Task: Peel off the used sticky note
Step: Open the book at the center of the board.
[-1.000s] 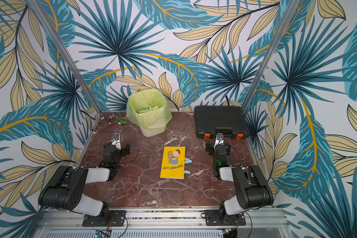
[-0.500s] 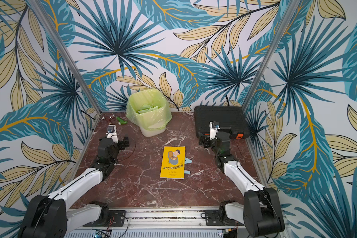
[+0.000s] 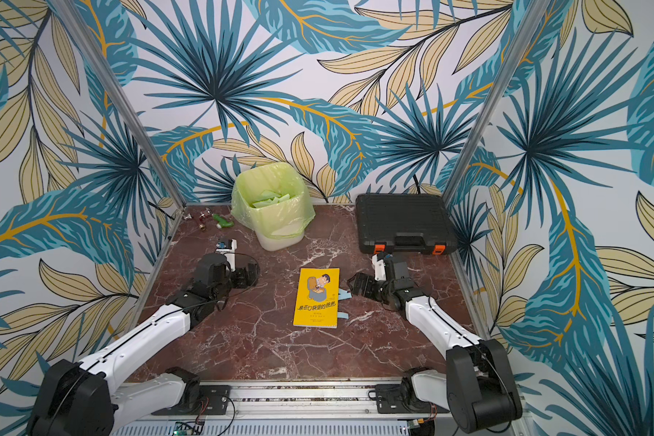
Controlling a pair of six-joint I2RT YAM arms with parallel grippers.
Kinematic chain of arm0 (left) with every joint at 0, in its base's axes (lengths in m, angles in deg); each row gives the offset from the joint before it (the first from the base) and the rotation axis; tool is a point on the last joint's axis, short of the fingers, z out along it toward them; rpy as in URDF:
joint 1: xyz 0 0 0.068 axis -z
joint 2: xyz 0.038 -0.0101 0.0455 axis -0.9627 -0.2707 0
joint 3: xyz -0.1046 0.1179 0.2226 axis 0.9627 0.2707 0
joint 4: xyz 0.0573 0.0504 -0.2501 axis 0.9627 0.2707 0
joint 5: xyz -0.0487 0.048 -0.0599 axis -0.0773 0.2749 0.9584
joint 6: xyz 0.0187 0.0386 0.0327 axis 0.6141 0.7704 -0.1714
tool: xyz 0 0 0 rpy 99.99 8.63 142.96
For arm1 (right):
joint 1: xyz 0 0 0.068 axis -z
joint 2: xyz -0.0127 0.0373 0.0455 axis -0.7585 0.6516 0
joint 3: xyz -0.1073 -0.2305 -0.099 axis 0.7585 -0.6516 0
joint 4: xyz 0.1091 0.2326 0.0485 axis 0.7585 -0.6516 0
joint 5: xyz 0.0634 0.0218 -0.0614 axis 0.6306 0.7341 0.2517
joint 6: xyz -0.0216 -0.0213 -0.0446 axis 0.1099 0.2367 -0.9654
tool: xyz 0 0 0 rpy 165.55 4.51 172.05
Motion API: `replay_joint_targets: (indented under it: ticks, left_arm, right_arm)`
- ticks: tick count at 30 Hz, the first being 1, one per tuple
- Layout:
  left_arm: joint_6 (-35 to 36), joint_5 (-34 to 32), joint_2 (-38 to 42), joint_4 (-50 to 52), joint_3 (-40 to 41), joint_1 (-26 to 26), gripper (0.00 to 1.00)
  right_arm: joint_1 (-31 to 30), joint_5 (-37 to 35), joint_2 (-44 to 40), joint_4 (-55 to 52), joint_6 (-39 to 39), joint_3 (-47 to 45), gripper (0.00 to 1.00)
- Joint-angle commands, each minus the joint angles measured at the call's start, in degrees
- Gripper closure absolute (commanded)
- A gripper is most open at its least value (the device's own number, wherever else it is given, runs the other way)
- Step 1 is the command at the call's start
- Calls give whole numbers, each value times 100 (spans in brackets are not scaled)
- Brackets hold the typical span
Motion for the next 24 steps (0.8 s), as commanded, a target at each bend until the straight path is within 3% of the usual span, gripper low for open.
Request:
replay_joint_targets:
  ticks: [1, 9, 19, 24]
  left_arm:
    - [-436, 593, -138, 467, -251, 170, 0]
    - [-640, 1011, -556, 893, -539, 671, 0]
    - [-784, 928, -835, 913, -559, 979, 0]
    - [-780, 871, -940, 967, -626, 1050, 0]
  right_arm:
    - [-170, 418, -218, -236, 365, -292, 12]
    - [-429, 897, 68, 262, 597, -849, 42]
    - [-567, 1107, 717, 1320, 964, -1161, 43]
    - [-649, 1123, 928, 1567, 1053, -1147, 50]
